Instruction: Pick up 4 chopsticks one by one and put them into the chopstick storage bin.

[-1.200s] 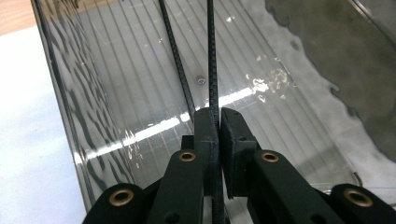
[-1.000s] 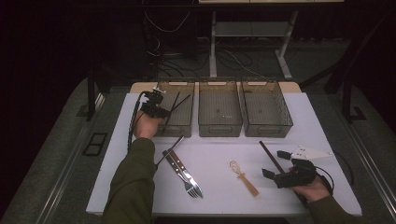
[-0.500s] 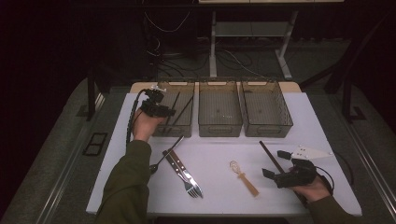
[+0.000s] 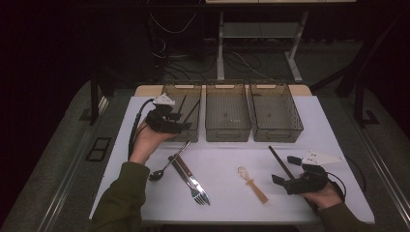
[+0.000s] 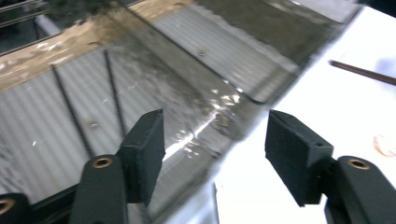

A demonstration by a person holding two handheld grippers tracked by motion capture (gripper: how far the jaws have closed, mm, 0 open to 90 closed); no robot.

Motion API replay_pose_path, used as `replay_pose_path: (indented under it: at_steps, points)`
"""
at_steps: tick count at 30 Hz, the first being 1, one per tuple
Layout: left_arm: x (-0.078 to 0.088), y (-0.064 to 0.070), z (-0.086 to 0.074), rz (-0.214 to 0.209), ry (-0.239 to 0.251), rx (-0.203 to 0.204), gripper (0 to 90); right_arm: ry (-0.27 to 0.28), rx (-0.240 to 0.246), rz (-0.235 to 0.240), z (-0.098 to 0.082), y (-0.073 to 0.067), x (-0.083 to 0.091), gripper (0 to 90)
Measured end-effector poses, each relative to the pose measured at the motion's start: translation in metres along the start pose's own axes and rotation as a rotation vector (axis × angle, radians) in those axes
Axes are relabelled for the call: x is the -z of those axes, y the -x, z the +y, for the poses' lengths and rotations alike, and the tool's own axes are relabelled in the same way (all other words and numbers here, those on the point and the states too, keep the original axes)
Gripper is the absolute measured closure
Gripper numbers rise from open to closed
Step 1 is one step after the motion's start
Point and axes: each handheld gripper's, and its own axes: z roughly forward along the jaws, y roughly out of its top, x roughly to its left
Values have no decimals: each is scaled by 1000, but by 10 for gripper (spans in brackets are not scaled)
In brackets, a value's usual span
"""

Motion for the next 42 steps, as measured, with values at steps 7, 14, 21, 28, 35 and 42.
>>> replay_pose_path:
  at_steps: [7,14,21,28,35,42]
  points:
    - [6,26,-27,-47,56,-25,265,-24,-15,5,1,1,0,23]
    - [13,43,-52,-65,93,-36,178,-45,-15,24,2,2,2,23]
    - [16,58,-77,-68,107,-78,130,-64,-10,30,4,1,6,23]
    - [19,70,-95,-93,106,-85,60,-84,-3,22,7,0,13,58]
    - [17,76,-104,-85,97,-73,0,-116,-11,-16,6,3,19,142]
    - [15,80,-114,-103,83,-93,0,-142,-25,-34,5,11,24,300]
